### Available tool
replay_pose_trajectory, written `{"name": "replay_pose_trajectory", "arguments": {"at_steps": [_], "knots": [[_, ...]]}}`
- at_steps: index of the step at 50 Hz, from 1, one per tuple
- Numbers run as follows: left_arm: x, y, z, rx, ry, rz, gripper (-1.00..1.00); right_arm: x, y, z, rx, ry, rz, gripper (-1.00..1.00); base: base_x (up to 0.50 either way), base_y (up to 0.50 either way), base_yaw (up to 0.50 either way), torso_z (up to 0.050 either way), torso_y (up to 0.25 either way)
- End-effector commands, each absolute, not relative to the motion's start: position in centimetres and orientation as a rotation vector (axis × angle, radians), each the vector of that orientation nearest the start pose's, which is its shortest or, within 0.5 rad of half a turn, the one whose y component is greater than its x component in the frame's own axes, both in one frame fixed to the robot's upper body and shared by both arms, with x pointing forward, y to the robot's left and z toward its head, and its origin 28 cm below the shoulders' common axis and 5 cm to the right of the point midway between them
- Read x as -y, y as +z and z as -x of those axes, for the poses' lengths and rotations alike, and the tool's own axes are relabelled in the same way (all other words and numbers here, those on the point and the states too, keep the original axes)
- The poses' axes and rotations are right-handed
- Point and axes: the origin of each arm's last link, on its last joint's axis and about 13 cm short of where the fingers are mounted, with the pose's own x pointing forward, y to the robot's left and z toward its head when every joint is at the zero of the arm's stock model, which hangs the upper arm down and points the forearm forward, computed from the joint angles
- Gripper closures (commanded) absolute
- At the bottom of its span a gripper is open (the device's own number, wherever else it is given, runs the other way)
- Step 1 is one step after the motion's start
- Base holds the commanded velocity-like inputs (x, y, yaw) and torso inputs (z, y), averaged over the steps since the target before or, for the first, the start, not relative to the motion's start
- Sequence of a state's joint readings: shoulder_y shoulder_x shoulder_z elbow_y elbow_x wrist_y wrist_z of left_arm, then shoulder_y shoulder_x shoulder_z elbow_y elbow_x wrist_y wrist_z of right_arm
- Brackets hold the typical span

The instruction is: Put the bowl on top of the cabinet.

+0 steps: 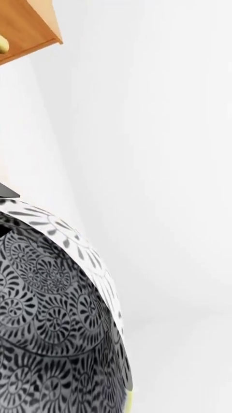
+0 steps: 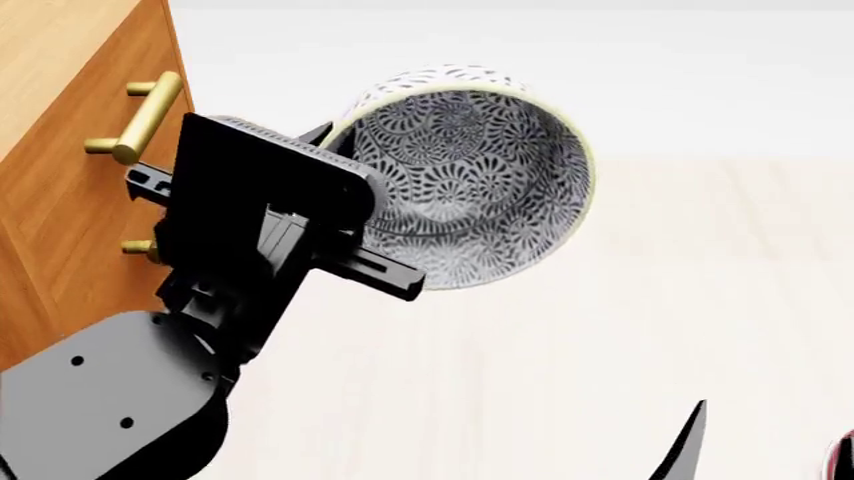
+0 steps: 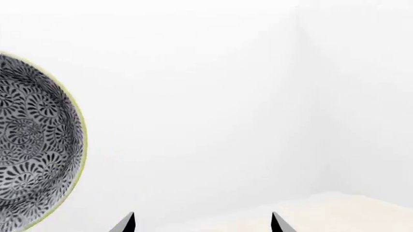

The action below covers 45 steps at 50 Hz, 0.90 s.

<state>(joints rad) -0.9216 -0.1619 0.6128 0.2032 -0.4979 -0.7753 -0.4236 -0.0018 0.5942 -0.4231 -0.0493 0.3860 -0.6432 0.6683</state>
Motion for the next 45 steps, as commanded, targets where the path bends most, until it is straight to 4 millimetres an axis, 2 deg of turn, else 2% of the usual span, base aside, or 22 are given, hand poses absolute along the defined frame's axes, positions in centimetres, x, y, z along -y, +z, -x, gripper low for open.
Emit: {"name": "replay_pose_trajectory", "arguments": {"at_steps": [1, 11, 14, 23, 25, 34, 38, 42, 43, 45], "knots": [[-11.5, 25.5, -30.0, 0.165, -0.325, -0.186, 1.0, 15.8, 4.4, -19.9, 0.438, -0.251, -0.169, -1.0, 0.0, 0.0, 0.0, 0.0, 0.0], [-11.6, 30.1, -29.2, 0.138, -0.248, -0.161, 1.0, 15.6, 4.4, -20.1, 0.435, -0.238, -0.169, -1.0, 0.0, 0.0, 0.0, 0.001, 0.001], [-11.7, 30.8, -29.0, 0.143, -0.24, -0.159, 1.0, 15.6, 4.4, -20.1, 0.435, -0.237, -0.17, -1.0, 0.0, 0.0, 0.0, 0.0, 0.0], [-12.7, 34.1, -29.1, 0.078, -0.232, -0.052, 1.0, 15.3, 4.3, -20.1, 0.432, -0.225, -0.164, -1.0, 0.0, 0.0, 0.0, 0.0, 0.0], [-13.2, 35.0, -29.2, 0.035, -0.267, 0.038, 1.0, 15.2, 4.2, -20.1, 0.432, -0.223, -0.161, -1.0, 0.0, 0.0, 0.0, 0.0, 0.0], [-14.4, 36.6, -29.6, -0.026, -0.254, 0.117, 1.0, 15.2, 4.2, -20.1, 0.429, -0.22, -0.164, -1.0, 0.0, 0.0, 0.0, 0.0, 0.001], [-15.1, 37.5, -30.1, -0.092, -0.27, 0.217, 1.0, 15.2, 4.2, -20.2, 0.427, -0.22, -0.162, -1.0, 0.0, 0.0, 0.0, 0.0, 0.0], [-15.7, 37.6, -30.4, -0.141, -0.277, 0.285, 1.0, 15.2, 4.2, -20.3, 0.427, -0.222, -0.162, -1.0, 0.0, 0.0, 0.0, 0.0, 0.0], [-15.9, 37.8, -30.4, -0.161, -0.306, 0.351, 1.0, 15.2, 4.2, -20.2, 0.427, -0.223, -0.163, -1.0, 0.0, 0.0, 0.0, 0.0, 0.0], [-16.1, 37.8, -30.4, -0.153, -0.296, 0.335, 1.0, 15.2, 4.2, -20.2, 0.427, -0.222, -0.165, -1.0, 0.0, 0.0, 0.0, 0.0, 0.0]]}}
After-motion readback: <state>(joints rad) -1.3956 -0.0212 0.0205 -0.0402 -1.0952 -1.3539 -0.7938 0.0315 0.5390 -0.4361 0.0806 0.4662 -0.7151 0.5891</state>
